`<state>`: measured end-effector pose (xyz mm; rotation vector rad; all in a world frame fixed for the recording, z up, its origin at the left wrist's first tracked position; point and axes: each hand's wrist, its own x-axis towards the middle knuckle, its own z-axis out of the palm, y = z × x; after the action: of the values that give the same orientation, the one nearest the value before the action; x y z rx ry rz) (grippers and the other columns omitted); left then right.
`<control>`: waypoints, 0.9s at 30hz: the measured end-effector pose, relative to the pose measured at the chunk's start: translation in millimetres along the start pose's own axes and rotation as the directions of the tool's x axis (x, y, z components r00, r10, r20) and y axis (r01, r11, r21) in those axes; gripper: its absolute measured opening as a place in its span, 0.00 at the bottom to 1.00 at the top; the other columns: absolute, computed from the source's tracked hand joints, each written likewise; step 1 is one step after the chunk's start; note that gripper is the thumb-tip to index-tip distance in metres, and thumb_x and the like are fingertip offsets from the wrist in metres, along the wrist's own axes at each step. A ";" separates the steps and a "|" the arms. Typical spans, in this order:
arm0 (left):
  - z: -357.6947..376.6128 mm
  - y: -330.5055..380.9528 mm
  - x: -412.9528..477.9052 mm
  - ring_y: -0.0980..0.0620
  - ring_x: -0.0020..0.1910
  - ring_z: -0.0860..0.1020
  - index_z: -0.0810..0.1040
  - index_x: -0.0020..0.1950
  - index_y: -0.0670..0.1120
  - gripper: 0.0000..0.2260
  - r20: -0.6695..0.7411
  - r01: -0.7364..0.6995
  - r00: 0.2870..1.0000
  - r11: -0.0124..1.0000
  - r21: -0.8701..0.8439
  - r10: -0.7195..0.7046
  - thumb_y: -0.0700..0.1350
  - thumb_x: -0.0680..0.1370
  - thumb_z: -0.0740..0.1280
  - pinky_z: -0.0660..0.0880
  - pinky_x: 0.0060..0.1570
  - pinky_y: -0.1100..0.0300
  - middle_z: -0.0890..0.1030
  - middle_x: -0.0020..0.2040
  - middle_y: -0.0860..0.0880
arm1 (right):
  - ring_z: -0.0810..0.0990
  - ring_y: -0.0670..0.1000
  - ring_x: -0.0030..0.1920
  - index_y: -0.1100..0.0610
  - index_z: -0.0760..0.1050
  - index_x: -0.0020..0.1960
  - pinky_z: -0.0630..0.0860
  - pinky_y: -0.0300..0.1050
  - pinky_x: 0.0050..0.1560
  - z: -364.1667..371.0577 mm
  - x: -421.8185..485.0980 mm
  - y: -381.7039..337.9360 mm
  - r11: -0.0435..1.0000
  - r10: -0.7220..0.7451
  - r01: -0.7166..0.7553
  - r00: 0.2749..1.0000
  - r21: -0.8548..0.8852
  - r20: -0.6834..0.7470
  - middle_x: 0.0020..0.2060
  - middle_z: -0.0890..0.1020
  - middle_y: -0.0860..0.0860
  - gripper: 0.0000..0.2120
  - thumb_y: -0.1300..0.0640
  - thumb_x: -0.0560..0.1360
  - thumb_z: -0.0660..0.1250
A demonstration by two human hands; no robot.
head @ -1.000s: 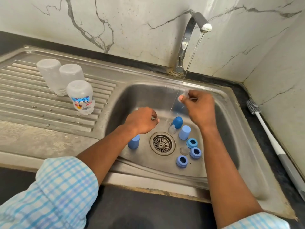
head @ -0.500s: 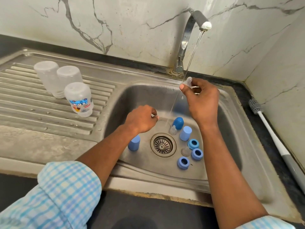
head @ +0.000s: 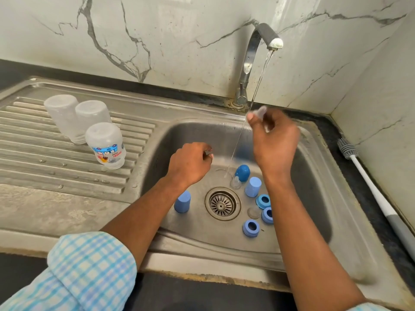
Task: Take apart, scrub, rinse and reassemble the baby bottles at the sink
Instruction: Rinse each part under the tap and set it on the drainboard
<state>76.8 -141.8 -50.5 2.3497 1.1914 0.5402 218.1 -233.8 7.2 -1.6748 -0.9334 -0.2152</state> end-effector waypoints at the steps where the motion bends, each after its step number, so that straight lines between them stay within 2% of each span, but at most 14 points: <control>1: 0.0 0.2 0.3 0.46 0.53 0.81 0.80 0.62 0.53 0.12 0.004 0.003 1.000 1.000 -0.001 -0.003 0.50 0.80 0.64 0.79 0.52 0.48 0.84 0.55 0.51 | 0.78 0.44 0.40 0.52 0.80 0.45 0.76 0.37 0.43 -0.8 1.8 -4.3 0.996 -0.061 0.062 0.998 0.071 -0.017 0.41 0.83 0.48 0.07 0.49 0.77 0.71; 3: 0.9 1.0 -0.4 0.45 0.52 0.82 0.81 0.61 0.53 0.12 0.013 0.000 1.000 1.000 0.003 0.000 0.50 0.80 0.64 0.80 0.51 0.48 0.84 0.54 0.51 | 0.80 0.45 0.39 0.53 0.81 0.44 0.80 0.46 0.46 7.0 -7.1 10.9 0.996 0.053 -0.035 0.969 -0.079 0.240 0.40 0.84 0.49 0.08 0.49 0.76 0.71; 5: 0.9 1.0 -1.8 0.46 0.50 0.82 0.82 0.58 0.52 0.10 0.004 0.000 1.000 1.000 0.004 0.000 0.50 0.80 0.64 0.80 0.51 0.48 0.84 0.52 0.50 | 0.81 0.51 0.37 0.54 0.81 0.41 0.81 0.55 0.46 13.8 -22.1 30.4 0.887 0.365 -0.157 0.813 -0.434 0.453 0.37 0.84 0.52 0.11 0.47 0.75 0.72; 7: -0.7 -0.3 -1.3 0.46 0.49 0.82 0.82 0.57 0.51 0.10 -0.008 0.003 1.000 1.000 0.003 -0.003 0.50 0.80 0.64 0.80 0.50 0.48 0.84 0.51 0.50 | 0.83 0.53 0.39 0.54 0.81 0.42 0.81 0.53 0.46 14.3 -13.3 28.3 0.910 0.296 -0.169 0.903 -0.378 0.310 0.38 0.85 0.52 0.12 0.46 0.76 0.70; 9: -2.1 -1.2 -1.8 0.46 0.51 0.82 0.81 0.60 0.52 0.11 -0.008 0.012 1.000 1.000 0.007 -0.012 0.50 0.80 0.63 0.80 0.51 0.49 0.84 0.53 0.51 | 0.81 0.48 0.43 0.55 0.82 0.49 0.79 0.45 0.47 8.5 -2.9 7.4 0.998 0.011 -0.009 1.000 -0.067 0.029 0.43 0.85 0.49 0.11 0.48 0.77 0.69; 11: -0.3 -0.1 -1.1 0.46 0.52 0.82 0.81 0.61 0.53 0.12 0.000 0.008 1.000 1.000 0.011 -0.008 0.50 0.80 0.63 0.80 0.51 0.49 0.84 0.54 0.51 | 0.80 0.47 0.44 0.56 0.82 0.51 0.78 0.43 0.47 9.1 -5.1 5.4 0.995 -0.087 0.090 0.994 -0.043 0.070 0.44 0.84 0.50 0.11 0.49 0.78 0.69; 14: 1.6 -0.5 -1.9 0.46 0.51 0.82 0.81 0.58 0.52 0.10 -0.007 0.002 1.000 1.000 0.016 -0.002 0.50 0.80 0.64 0.80 0.50 0.49 0.84 0.53 0.51 | 0.83 0.52 0.40 0.53 0.81 0.40 0.81 0.52 0.47 23.4 -28.4 25.2 0.906 0.338 -0.161 0.833 -0.393 0.439 0.37 0.84 0.52 0.11 0.47 0.75 0.71; 15: 0.6 0.2 -2.0 0.46 0.51 0.82 0.81 0.58 0.52 0.10 -0.013 0.005 1.000 1.000 0.015 -0.004 0.50 0.80 0.64 0.80 0.50 0.49 0.84 0.53 0.51 | 0.83 0.52 0.39 0.53 0.80 0.38 0.81 0.51 0.45 22.9 -25.5 23.3 0.895 0.348 -0.166 0.841 -0.413 0.415 0.35 0.83 0.52 0.12 0.47 0.75 0.71; 17: -1.4 -0.7 -0.7 0.46 0.53 0.81 0.80 0.62 0.53 0.12 -0.026 0.009 1.000 1.000 0.009 -0.009 0.50 0.80 0.64 0.79 0.52 0.50 0.84 0.55 0.52 | 0.81 0.49 0.39 0.52 0.80 0.40 0.78 0.46 0.43 16.2 -11.2 8.0 0.984 0.083 -0.058 0.986 -0.167 0.142 0.37 0.83 0.50 0.10 0.49 0.77 0.70; 19: -1.8 -2.1 0.8 0.47 0.55 0.81 0.79 0.65 0.52 0.14 -0.036 0.008 0.999 1.000 0.002 -0.008 0.50 0.80 0.64 0.79 0.53 0.51 0.83 0.57 0.52 | 0.78 0.45 0.40 0.56 0.81 0.47 0.74 0.39 0.43 9.1 -7.1 -1.3 0.992 -0.124 0.124 0.991 -0.015 -0.045 0.41 0.83 0.49 0.06 0.53 0.78 0.70; 21: -0.7 -1.7 -1.1 0.47 0.55 0.81 0.79 0.66 0.52 0.14 -0.038 -0.004 0.999 1.000 -0.010 0.003 0.50 0.80 0.64 0.79 0.54 0.50 0.83 0.58 0.52 | 0.78 0.46 0.37 0.55 0.81 0.44 0.75 0.43 0.41 13.7 -13.9 14.9 0.987 0.071 -0.037 0.974 -0.156 0.215 0.40 0.84 0.52 0.07 0.52 0.76 0.71; 23: -1.3 -0.3 -3.5 0.48 0.55 0.81 0.78 0.66 0.52 0.15 -0.039 -0.010 0.999 1.000 -0.027 0.009 0.49 0.80 0.65 0.78 0.55 0.50 0.84 0.57 0.52 | 0.82 0.51 0.39 0.55 0.82 0.42 0.79 0.48 0.44 18.0 -21.4 31.4 0.910 0.336 -0.194 0.865 -0.367 0.374 0.40 0.85 0.54 0.10 0.48 0.75 0.72; 26: -2.7 -1.5 -2.2 0.50 0.55 0.81 0.78 0.67 0.52 0.15 -0.063 -0.033 0.998 0.998 -0.051 0.030 0.47 0.80 0.65 0.78 0.56 0.51 0.84 0.57 0.53 | 0.82 0.49 0.39 0.56 0.82 0.48 0.78 0.45 0.42 14.9 -8.0 25.3 0.983 0.132 -0.125 0.990 -0.132 0.049 0.41 0.84 0.51 0.10 0.49 0.78 0.69; 27: -3.1 -1.4 -4.0 0.51 0.55 0.81 0.77 0.67 0.52 0.16 -0.061 -0.046 0.997 0.997 -0.070 0.041 0.46 0.80 0.66 0.78 0.56 0.51 0.83 0.57 0.53 | 0.82 0.50 0.39 0.56 0.82 0.48 0.79 0.46 0.43 14.8 -7.5 25.9 0.981 0.135 -0.124 0.989 -0.150 0.064 0.41 0.84 0.51 0.11 0.49 0.78 0.69</control>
<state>72.1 -143.7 -49.2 2.3189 1.1304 0.6611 225.7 -225.0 -21.3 -1.8826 -0.8763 -0.1374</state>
